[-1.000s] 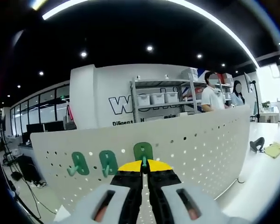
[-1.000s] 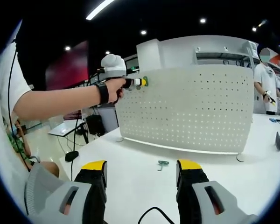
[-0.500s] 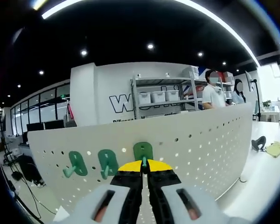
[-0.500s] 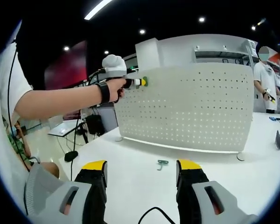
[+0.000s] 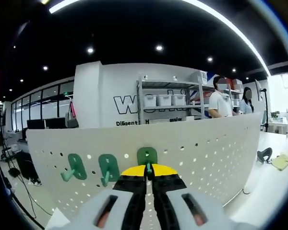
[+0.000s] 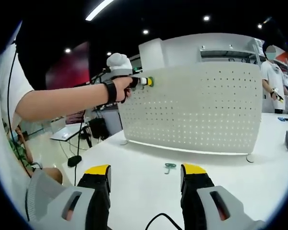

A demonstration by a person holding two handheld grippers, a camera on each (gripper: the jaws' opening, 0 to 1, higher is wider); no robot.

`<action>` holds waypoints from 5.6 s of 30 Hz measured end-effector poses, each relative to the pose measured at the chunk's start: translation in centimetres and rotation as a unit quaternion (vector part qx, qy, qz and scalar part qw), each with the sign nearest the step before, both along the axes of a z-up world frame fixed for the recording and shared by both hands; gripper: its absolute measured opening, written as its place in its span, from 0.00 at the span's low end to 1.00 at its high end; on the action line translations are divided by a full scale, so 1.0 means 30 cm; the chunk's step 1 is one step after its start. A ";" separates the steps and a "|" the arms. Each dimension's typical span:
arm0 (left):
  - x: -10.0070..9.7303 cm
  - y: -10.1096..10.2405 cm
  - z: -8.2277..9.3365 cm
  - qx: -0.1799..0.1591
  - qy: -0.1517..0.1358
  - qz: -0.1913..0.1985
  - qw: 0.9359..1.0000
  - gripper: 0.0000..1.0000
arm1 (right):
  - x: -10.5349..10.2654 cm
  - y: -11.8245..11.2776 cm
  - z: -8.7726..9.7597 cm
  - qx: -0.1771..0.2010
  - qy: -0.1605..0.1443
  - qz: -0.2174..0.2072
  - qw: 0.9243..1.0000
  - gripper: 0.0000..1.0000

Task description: Insert the hook assembly into the mounting plate slot until the hook locks in place.

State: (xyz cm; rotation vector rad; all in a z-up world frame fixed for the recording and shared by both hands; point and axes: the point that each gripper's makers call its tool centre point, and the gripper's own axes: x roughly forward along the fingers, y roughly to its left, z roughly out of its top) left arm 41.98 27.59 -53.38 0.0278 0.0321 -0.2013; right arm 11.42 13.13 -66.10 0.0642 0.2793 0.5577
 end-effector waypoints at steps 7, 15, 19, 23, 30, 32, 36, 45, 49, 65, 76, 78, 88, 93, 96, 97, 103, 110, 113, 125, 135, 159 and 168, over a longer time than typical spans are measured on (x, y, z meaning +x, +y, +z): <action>-0.001 -0.008 0.004 -0.002 0.002 0.002 1.000 0.06 | 0.002 -0.013 0.001 0.004 0.000 -0.005 1.000 0.59; 0.003 -0.016 0.003 -0.009 0.002 -0.002 1.000 0.10 | 0.001 -0.006 0.001 0.005 0.000 -0.003 1.000 0.59; 0.000 -0.022 0.021 -0.013 -0.006 -0.005 1.000 0.10 | 0.001 -0.009 0.001 0.006 0.001 -0.005 1.000 0.59; 0.000 -0.026 0.021 -0.009 -0.006 -0.009 1.000 0.12 | 0.002 -0.011 0.002 0.007 0.001 -0.007 1.000 0.59; -0.025 -0.035 0.009 0.010 -0.007 -0.025 1.000 0.17 | 0.001 -0.007 -0.002 0.006 0.002 -0.003 1.000 0.59; -0.034 -0.038 0.011 0.015 -0.009 -0.029 0.999 0.18 | 0.001 -0.005 -0.003 0.006 0.002 -0.001 1.000 0.59; -0.065 -0.043 0.018 0.019 -0.012 -0.040 0.999 0.18 | 0.003 -0.002 0.001 0.003 0.001 0.002 1.000 0.59; -0.134 -0.037 0.009 0.026 -0.015 -0.054 0.998 0.20 | -0.005 0.024 0.004 0.002 0.003 0.017 1.000 0.59; -0.154 -0.021 0.007 0.023 -0.015 -0.055 0.998 0.20 | -0.008 0.031 0.010 -0.003 0.000 0.019 1.000 0.59; -0.240 0.001 -0.101 0.043 0.007 -0.068 0.997 0.22 | -0.014 0.065 0.020 0.031 0.005 0.030 0.999 0.59; -0.301 -0.065 -0.190 0.050 0.017 -0.133 0.990 0.24 | -0.015 0.078 0.007 0.031 0.010 0.035 0.999 0.59; -0.309 -0.074 -0.212 0.051 0.022 -0.138 0.989 0.24 | -0.017 0.078 0.003 0.031 0.012 0.035 0.999 0.59; -0.354 -0.132 -0.312 0.068 0.034 -0.189 0.979 0.25 | -0.040 0.049 -0.016 0.029 0.017 0.020 0.999 0.59; -0.379 -0.156 -0.367 0.076 0.045 -0.213 0.973 0.26 | -0.046 0.041 -0.023 0.021 0.017 0.018 0.999 0.59; -0.388 -0.165 -0.393 0.079 0.055 -0.225 0.970 0.27 | -0.047 0.042 -0.020 0.028 0.016 0.018 0.999 0.59; -0.391 -0.167 -0.398 0.080 0.057 -0.228 0.969 0.28 | -0.046 0.042 -0.021 0.028 0.017 0.018 0.999 0.59; -0.410 -0.178 -0.454 0.083 0.078 -0.247 0.962 0.29 | -0.035 0.043 -0.018 0.027 0.017 0.018 0.999 0.59; -0.432 -0.188 -0.525 0.085 0.101 -0.268 0.955 0.29 | -0.022 0.039 -0.017 0.025 0.017 0.011 0.999 0.59; -0.434 -0.192 -0.551 0.087 0.107 -0.274 0.952 0.29 | -0.022 0.039 -0.022 0.028 0.020 0.008 0.999 0.59; -0.431 -0.211 -0.682 0.089 0.156 -0.291 0.940 0.28 | -0.014 0.009 -0.038 0.024 0.026 -0.013 0.999 0.58; -0.424 -0.234 -0.772 0.092 0.189 -0.313 0.926 0.27 | -0.005 -0.005 -0.065 0.021 0.036 -0.026 0.999 0.58; -0.393 -0.240 -0.931 0.123 0.234 -0.333 0.905 0.20 | 0.024 0.002 -0.113 0.017 0.065 -0.015 0.998 0.57; -0.382 -0.268 -0.969 0.126 0.242 -0.340 0.900 0.16 | 0.040 -0.006 -0.125 0.017 0.072 -0.011 0.997 0.57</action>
